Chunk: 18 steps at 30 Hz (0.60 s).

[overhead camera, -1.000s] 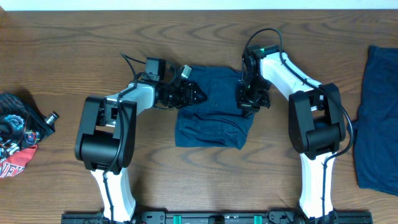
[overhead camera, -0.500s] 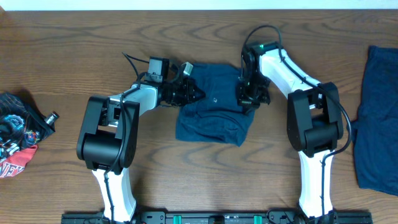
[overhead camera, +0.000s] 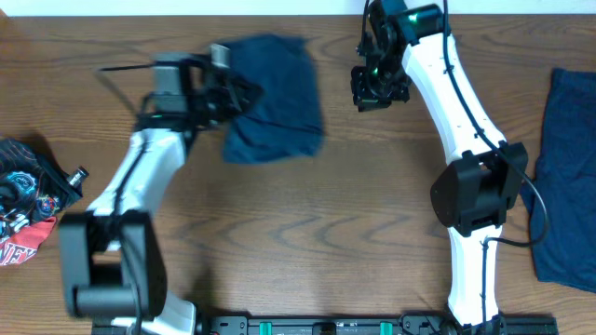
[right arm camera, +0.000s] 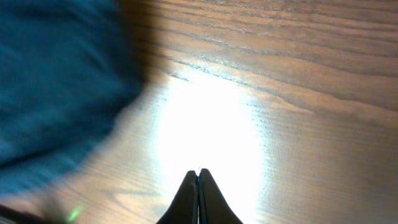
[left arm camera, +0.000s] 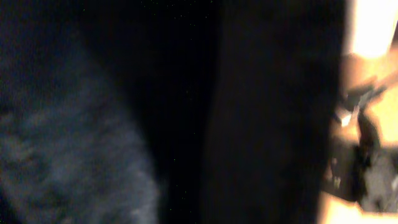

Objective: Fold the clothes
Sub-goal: 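Carry the folded shorts with the left gripper to the table's left edge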

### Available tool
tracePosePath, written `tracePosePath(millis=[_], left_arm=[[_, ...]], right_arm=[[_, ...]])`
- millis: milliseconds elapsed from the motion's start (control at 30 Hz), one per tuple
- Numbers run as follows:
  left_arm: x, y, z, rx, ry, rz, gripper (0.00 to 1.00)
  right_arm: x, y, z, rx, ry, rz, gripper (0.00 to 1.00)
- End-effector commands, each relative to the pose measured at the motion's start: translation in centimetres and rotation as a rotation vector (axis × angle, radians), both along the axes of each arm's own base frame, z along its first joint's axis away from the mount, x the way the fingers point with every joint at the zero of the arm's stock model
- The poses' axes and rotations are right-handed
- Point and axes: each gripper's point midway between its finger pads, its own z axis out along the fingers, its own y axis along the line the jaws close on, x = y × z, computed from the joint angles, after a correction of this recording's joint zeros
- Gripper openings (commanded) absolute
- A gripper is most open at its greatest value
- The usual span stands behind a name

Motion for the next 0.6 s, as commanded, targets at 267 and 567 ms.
tracePosePath(millis=[267, 567], left_arm=[[-1.4, 20.6, 9.0, -0.019, -0.155, 0.542, 0.06], [-7.9, 34.0, 10.2, -0.063, -0.174, 0.834, 0.06]], right_arm=[[-1.6, 1.2, 1.7, -0.004, -0.002, 0.050, 0.01], [-2.6, 3.0, 1.7, -0.007, 0.005, 0.095, 0.01]])
